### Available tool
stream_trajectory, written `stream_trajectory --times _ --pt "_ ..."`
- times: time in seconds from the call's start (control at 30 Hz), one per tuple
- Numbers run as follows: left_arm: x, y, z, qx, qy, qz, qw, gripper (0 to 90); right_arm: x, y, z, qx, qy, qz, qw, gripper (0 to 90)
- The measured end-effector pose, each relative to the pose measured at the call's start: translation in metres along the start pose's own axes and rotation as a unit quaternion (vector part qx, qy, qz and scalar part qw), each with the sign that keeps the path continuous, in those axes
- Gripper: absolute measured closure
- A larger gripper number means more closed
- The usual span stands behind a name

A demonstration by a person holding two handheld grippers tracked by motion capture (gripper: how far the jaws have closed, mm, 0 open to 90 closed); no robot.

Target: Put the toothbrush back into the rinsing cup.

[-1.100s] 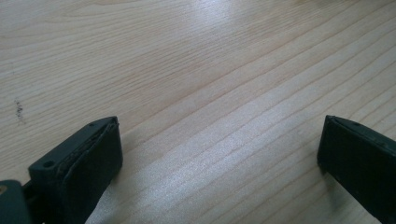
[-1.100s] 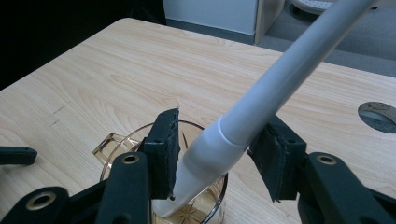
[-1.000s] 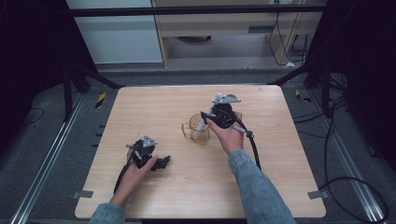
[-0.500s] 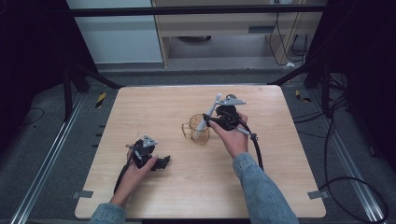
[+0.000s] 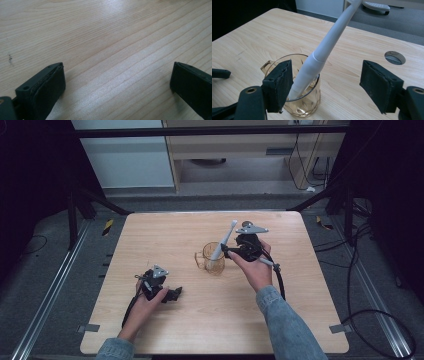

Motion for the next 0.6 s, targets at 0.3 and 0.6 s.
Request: stream_trajectory --times 0.3,0.6 --pt "0.0 0.0 0.0 0.0 0.0 0.0 1.0 0.0 0.012 0.001 -0.001 0.005 -0.001 0.006 1.0 17.4" --pt "0.0 0.0 0.0 0.0 0.001 -0.001 1.0 0.0 0.021 0.007 -0.003 0.031 -0.002 -0.001 0.9995 11.9"
Point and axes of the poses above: each handheld gripper's, and its own axes: x roughly backward along the jaws, z roughly out of its top, y roughly to its right, the point moved 8 cm from there along -x, roughly forward along the jaws, and after that the axes turned 5 degrees about x, right-handed, at the moved point
